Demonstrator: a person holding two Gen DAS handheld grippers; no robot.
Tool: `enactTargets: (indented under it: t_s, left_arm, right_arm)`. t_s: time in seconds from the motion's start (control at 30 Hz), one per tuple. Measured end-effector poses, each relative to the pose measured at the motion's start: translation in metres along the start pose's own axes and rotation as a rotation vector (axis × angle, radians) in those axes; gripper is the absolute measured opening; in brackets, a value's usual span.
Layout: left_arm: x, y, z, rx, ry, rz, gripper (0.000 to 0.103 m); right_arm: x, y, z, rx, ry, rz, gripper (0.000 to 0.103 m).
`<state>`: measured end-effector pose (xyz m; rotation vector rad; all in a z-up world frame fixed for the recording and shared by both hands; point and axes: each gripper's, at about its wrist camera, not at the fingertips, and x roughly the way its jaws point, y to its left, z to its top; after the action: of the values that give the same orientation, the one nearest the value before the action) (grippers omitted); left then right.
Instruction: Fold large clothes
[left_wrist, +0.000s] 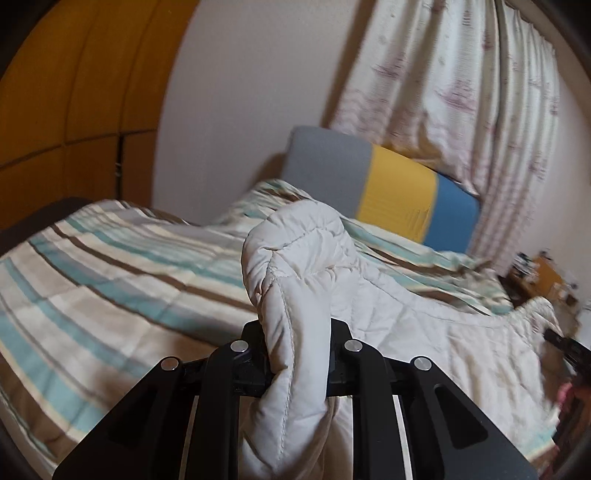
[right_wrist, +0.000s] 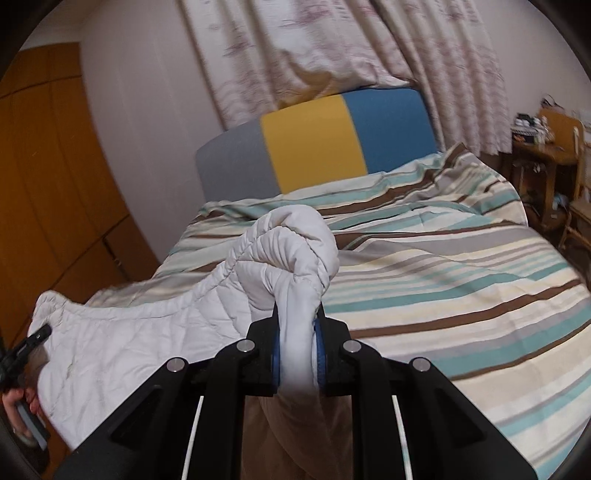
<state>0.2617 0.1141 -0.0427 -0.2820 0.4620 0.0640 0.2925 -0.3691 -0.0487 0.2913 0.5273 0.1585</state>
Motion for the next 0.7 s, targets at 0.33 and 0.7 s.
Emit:
enactTargets:
  t_s: [0.33, 0.7]
  left_arm:
    - [0.085, -0.002, -0.012, 0.058, 0.049, 0.18, 0.017]
    - [0.149, 0.015, -0.049, 0.038, 0.248, 0.231, 0.027]
  right_arm:
    - [0.101, -0.013, -0.01, -0.015, 0.067, -0.125, 0.015]
    - [0.164, -0.024, -0.042, -0.06, 0.193, -0.251, 0.03]
